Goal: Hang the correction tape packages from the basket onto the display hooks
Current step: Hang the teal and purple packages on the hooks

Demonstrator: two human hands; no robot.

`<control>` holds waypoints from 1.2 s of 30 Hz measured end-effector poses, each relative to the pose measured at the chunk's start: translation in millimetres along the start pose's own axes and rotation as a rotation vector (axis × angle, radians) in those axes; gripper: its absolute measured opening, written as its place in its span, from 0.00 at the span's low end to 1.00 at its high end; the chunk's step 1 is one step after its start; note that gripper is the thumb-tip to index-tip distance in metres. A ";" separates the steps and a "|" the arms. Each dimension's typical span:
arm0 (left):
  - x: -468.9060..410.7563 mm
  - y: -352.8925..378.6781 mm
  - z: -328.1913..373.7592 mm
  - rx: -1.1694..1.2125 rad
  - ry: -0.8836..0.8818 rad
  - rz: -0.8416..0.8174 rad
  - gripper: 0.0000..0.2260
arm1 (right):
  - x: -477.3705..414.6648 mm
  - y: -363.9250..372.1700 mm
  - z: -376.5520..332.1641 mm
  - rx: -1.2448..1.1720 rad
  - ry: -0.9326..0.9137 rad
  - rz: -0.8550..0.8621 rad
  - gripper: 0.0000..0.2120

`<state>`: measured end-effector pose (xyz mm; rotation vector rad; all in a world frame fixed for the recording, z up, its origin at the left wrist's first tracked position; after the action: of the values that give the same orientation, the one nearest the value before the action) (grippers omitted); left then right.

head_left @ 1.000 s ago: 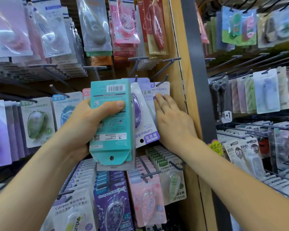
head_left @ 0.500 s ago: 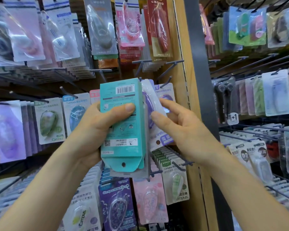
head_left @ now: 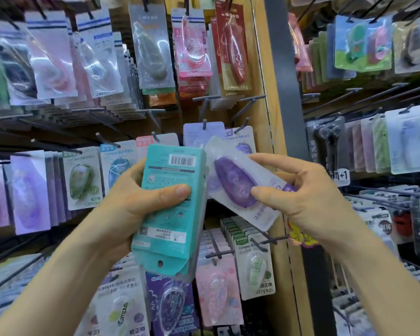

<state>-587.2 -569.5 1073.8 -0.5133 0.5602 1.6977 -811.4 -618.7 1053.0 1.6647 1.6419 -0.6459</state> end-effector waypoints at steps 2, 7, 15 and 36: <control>4.3 -1.7 4.6 -0.034 0.026 -0.043 0.32 | -3.0 -6.2 -9.5 0.071 -0.001 -0.094 0.22; 9.0 -5.2 16.0 -0.081 0.072 -0.047 0.31 | -12.7 -21.7 -41.2 0.300 -0.140 -0.194 0.21; 19.9 32.0 2.6 -0.099 0.067 -0.246 0.27 | -28.8 -3.6 -40.9 0.027 -0.139 -0.250 0.36; 3.3 49.1 -20.3 -0.011 -0.022 -0.075 0.31 | -2.6 1.4 13.2 0.041 0.000 -0.320 0.44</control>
<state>-635.3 -587.8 1060.2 -0.5169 0.5097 1.6346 -808.5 -630.4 1046.8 1.4393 1.9263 -0.8390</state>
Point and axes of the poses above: each hand's wrist, its own x-axis away from the middle knuckle, its own y-axis out of the palm, z = x × y, the point moved 4 cm from there along -x, towards the middle knuckle, and after that the axes turned 15 degrees about z, right-handed, at the moved point
